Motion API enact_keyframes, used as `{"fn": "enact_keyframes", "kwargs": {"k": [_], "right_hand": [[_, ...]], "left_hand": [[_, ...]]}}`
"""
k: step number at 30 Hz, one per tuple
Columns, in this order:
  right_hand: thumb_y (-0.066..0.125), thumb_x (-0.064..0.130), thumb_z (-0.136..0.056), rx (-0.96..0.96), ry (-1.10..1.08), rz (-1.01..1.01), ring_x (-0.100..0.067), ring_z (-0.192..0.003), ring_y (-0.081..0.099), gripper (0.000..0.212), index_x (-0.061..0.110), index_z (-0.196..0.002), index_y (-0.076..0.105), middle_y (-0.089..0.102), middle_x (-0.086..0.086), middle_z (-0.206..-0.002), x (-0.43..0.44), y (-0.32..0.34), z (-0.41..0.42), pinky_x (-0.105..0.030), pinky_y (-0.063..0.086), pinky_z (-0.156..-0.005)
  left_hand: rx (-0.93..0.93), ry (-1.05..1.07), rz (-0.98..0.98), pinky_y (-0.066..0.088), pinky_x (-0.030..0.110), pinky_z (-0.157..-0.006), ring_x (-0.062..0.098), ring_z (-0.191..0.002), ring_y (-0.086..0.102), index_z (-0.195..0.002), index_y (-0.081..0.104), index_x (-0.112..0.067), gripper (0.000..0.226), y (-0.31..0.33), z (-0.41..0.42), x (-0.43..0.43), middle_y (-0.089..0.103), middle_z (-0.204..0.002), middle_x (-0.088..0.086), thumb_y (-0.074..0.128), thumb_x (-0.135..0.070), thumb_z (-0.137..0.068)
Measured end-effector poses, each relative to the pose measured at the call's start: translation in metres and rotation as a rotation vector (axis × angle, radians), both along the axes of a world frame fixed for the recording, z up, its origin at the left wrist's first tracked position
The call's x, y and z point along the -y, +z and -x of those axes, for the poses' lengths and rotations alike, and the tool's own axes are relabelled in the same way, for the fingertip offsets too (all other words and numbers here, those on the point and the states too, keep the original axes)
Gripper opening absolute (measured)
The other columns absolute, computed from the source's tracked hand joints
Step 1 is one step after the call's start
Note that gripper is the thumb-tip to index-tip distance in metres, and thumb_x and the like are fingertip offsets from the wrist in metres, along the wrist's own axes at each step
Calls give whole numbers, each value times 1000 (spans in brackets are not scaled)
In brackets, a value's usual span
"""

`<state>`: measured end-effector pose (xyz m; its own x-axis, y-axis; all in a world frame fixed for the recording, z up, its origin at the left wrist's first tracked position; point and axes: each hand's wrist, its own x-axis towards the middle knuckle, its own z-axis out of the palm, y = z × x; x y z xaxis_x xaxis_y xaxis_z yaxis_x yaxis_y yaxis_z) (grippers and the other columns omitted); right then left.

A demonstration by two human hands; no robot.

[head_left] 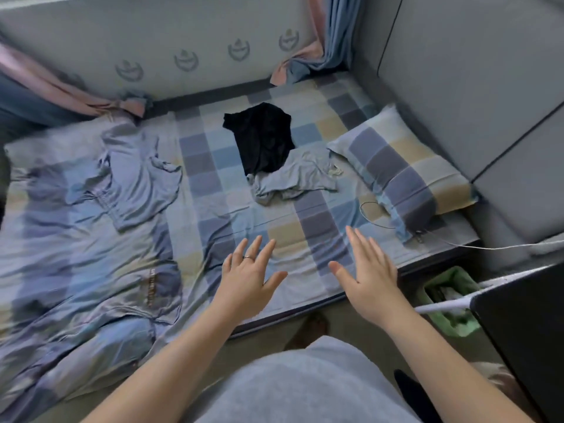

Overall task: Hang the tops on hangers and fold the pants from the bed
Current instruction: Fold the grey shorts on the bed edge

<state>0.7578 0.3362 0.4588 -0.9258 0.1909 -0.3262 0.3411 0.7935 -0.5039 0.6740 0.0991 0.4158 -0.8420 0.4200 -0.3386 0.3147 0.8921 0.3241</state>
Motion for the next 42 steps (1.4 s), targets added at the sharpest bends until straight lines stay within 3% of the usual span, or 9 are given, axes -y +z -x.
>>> {"fn": "enact_keyframes", "kwargs": {"k": [8, 13, 25, 32, 36, 39, 42], "right_hand": [[33, 61, -100, 53, 103, 0, -10, -153, -10, 73, 39, -159, -5, -7, 14, -168, -44, -27, 109, -43, 2, -122], [34, 60, -101, 63, 117, -25, -13, -154, -8, 73, 37, -159, -3, -5, 12, -168, -56, -77, 166, -44, 2, -122], [40, 55, -101, 257, 37, -37, -20, -154, 3, 73, 35, -160, 3, 4, 7, -169, -42, -299, 335, -50, 10, -121], [44, 48, -102, 331, -87, -113, -24, -153, 12, 72, 32, -160, 5, 11, 4, -168, -115, -454, 421, -53, 17, -118], [49, 45, -101, 320, -127, -195, -27, -150, 17, 73, 31, -160, 10, 14, 2, -167, -165, -525, 456, -53, 21, -116], [52, 45, -99, 268, -148, -272, -28, -147, 21, 72, 34, -158, 14, 22, 0, -162, -195, -560, 477, -53, 26, -113], [50, 51, -98, 216, -126, -369, -33, -138, 31, 67, 44, -156, 17, 33, -3, -153, -208, -582, 498, -53, 30, -107]], "left_hand": [[59, 86, 9, 8, 47, -122, 20, -155, -4, -159, 8, -41, 69, -24, 94, -36, 5, -169, -8, 28, -68, -98], [81, 101, 15, 10, 48, -121, 21, -155, -2, -159, 11, -39, 69, -74, 154, -43, 8, -168, -5, 30, -66, -99], [234, 75, 96, 16, 49, -120, 25, -154, 5, -159, 17, -34, 69, -279, 317, -23, 13, -168, -1, 37, -62, -100], [201, -125, 2, 19, 50, -120, 27, -153, 7, -157, 20, -31, 67, -418, 399, -108, 14, -167, 3, 45, -56, -100], [221, -194, -96, 29, 48, -116, 35, -147, 21, -157, 25, -26, 68, -492, 434, -173, 17, -165, 7, 55, -44, -98], [76, -217, -92, 41, 47, -104, 33, -137, 30, -152, 32, -26, 68, -531, 451, -214, 26, -160, 5, 63, -39, -93], [-112, -70, -162, 46, 51, -96, 37, -126, 39, -141, 45, -22, 53, -559, 462, -230, 43, -147, 5, 63, -33, -92]]}}
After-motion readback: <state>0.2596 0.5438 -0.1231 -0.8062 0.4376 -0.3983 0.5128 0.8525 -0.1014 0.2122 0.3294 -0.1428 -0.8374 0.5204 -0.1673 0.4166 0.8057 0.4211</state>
